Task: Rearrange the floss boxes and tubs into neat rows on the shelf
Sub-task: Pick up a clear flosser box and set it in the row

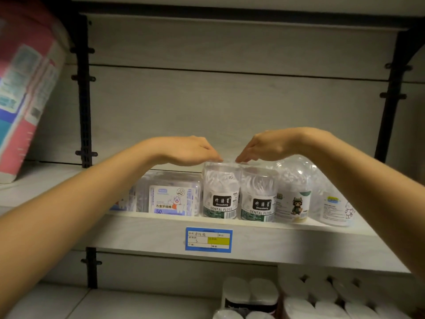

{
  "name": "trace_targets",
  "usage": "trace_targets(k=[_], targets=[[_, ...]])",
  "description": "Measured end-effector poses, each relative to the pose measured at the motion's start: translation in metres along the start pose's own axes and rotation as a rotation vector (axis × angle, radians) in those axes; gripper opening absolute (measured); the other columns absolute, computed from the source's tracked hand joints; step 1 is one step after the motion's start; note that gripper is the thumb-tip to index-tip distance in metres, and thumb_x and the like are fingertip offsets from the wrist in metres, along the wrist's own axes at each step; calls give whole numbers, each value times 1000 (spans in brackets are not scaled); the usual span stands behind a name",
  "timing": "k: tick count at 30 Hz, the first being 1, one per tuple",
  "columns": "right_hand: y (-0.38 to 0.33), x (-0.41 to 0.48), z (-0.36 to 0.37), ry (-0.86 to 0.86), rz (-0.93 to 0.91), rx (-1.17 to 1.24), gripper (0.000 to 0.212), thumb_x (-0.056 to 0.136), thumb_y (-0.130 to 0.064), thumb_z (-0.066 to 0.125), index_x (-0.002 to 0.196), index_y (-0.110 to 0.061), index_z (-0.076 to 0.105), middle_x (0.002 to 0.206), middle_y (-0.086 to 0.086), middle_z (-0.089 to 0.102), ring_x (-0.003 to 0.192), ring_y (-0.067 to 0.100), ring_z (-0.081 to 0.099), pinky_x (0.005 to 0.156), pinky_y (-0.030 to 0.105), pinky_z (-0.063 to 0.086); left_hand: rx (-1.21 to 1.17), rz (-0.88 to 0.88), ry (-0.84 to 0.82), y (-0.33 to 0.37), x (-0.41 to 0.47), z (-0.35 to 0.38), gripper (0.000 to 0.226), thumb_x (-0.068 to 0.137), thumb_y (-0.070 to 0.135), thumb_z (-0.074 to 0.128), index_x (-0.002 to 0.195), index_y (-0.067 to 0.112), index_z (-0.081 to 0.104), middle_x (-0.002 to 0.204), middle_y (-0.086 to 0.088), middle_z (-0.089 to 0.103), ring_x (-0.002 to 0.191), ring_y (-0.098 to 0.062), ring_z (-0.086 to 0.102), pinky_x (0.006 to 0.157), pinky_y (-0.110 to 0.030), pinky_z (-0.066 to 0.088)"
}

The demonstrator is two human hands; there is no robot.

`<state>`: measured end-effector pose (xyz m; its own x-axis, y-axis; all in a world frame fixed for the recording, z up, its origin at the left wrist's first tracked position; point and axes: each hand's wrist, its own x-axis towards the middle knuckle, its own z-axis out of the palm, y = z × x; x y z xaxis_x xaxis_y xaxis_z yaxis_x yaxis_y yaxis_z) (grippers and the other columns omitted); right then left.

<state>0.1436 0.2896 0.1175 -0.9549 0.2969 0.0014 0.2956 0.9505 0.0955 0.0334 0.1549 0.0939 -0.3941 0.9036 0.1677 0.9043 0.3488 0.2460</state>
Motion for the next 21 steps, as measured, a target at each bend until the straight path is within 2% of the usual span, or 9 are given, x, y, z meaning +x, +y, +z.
trace_targets(k=[2,3,5,7,10,13,17,19,21], targets=[[1,-2,-1,3,4,7,40,101,-26,30,134,-20,50,138,2,52,125,16,48,103,27,33,-3,4,-6,1,-2,0,40,98,33,36,126,17,59,136,6,53,119,-5,46,96,-16,29],[2,-4,-1,0,3,21,39,100,-25,30,133,-20,51,137,1,53,123,15,49,102,26,33,-13,6,-5,1,-2,0,39,98,33,36,127,18,58,132,8,53,110,0,47,89,-10,30],[3,-7,-3,-5,-3,51,39,100,-23,30,131,-20,54,135,1,55,113,10,52,97,22,34,-38,19,1,0,0,-1,38,97,33,37,125,20,59,114,14,52,83,12,47,66,7,32],[4,-9,-5,-8,-3,56,38,100,-21,29,129,-20,55,133,0,57,104,4,50,93,20,34,-48,34,10,-1,3,-1,37,97,35,38,122,21,62,104,18,50,72,17,46,57,11,30],[6,-10,-8,-24,7,62,39,100,-20,29,127,-21,56,131,-1,58,105,4,49,93,20,33,-62,28,-24,-2,3,-2,38,97,35,38,123,21,61,116,16,55,98,6,47,72,3,32],[6,-3,-13,-14,31,101,40,100,-22,27,132,-18,51,135,1,55,120,12,49,102,24,31,-126,28,-6,-2,8,-6,39,98,32,35,127,19,56,120,9,55,105,-2,50,82,-9,37],[4,19,-14,-3,117,93,45,100,-28,24,140,-12,40,145,6,42,131,20,42,110,31,25,-60,-27,7,-7,24,-6,45,99,33,26,138,17,44,148,3,38,133,-12,37,106,-24,24],[1,27,-11,-52,133,119,47,101,-27,20,141,-10,38,149,6,37,132,20,42,112,32,21,-60,-53,-54,-8,31,-4,47,99,32,23,138,14,42,150,2,35,137,-13,33,108,-25,22],[0,31,-8,-96,132,159,47,101,-24,17,141,-5,36,149,7,36,133,20,40,108,26,25,-72,-64,-98,-8,34,-3,48,99,29,21,138,11,43,149,1,38,135,-11,34,102,-19,23]])
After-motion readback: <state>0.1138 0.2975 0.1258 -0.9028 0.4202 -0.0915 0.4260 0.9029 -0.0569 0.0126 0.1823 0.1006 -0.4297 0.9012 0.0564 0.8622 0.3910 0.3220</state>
